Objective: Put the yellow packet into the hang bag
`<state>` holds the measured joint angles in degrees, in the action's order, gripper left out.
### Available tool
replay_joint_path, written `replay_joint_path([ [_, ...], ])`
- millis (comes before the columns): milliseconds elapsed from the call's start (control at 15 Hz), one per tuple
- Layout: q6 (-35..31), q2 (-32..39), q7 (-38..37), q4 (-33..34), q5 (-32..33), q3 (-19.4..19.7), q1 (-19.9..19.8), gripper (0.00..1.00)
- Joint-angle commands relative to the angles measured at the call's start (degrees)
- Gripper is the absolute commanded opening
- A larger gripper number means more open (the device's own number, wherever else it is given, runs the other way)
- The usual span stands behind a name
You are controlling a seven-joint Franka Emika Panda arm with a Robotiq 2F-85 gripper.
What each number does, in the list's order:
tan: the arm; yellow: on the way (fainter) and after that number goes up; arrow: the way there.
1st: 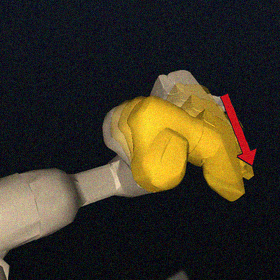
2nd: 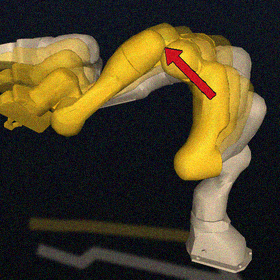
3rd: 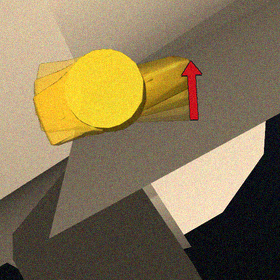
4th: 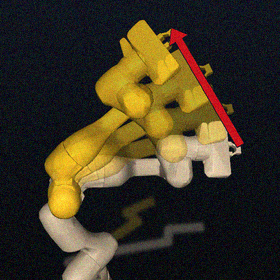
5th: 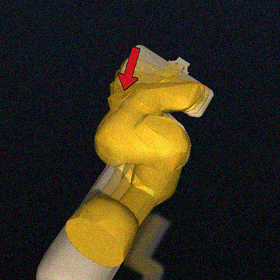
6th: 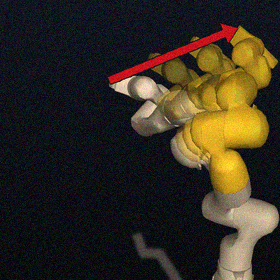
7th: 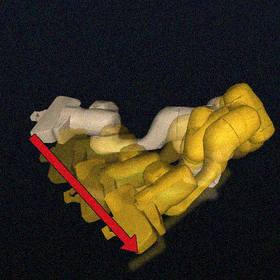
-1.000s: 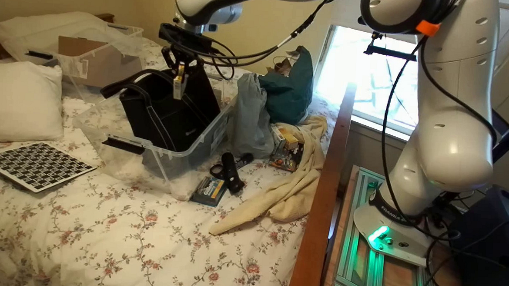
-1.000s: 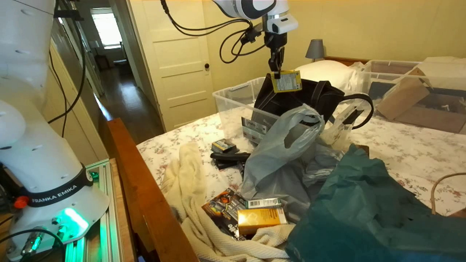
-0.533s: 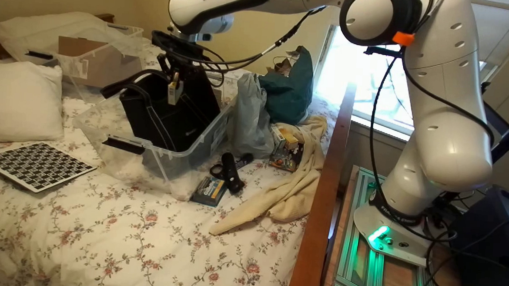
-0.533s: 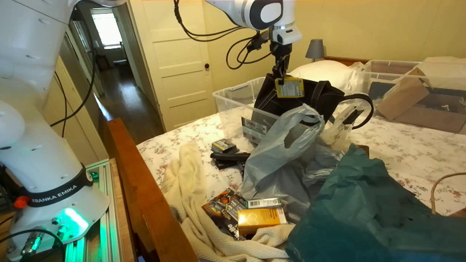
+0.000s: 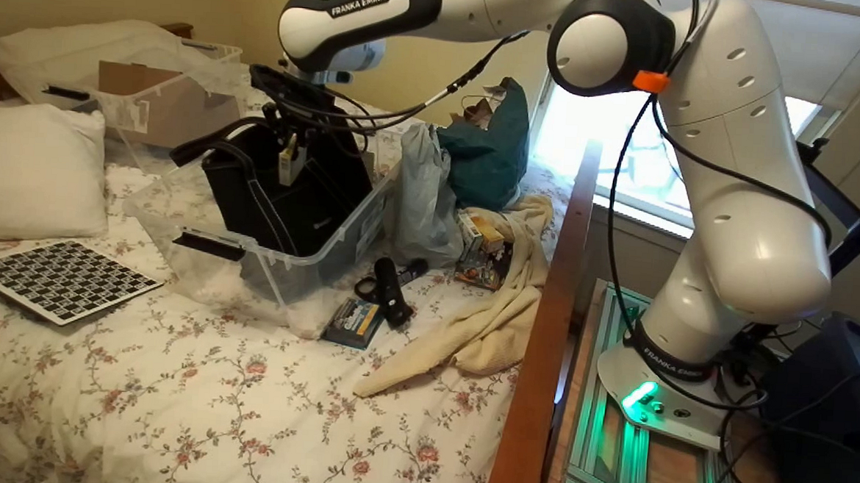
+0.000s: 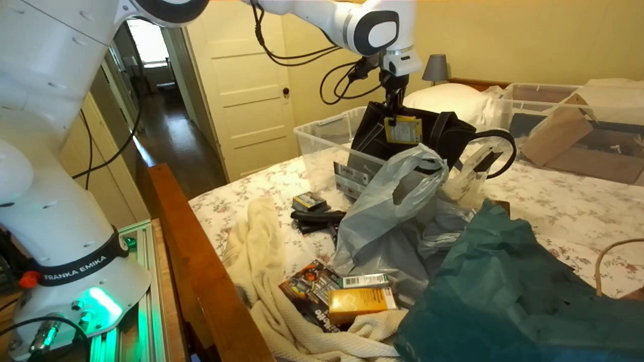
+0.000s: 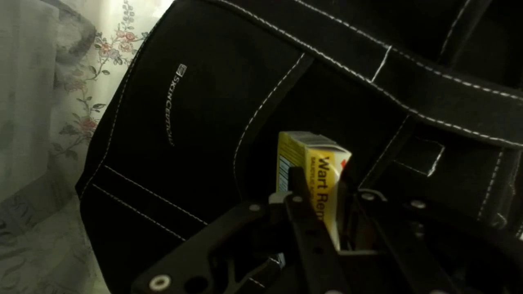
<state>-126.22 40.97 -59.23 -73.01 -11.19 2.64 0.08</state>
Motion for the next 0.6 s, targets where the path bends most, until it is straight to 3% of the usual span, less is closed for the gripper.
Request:
replay_joint_path([
  [0, 2.9, 3.8, -0.7, 5.6, -2.3, -0.6, -0.7, 0.05],
  [533, 18.2, 8.6, -0.4, 13.3, -3.5, -1.6, -2.4, 0.05],
])
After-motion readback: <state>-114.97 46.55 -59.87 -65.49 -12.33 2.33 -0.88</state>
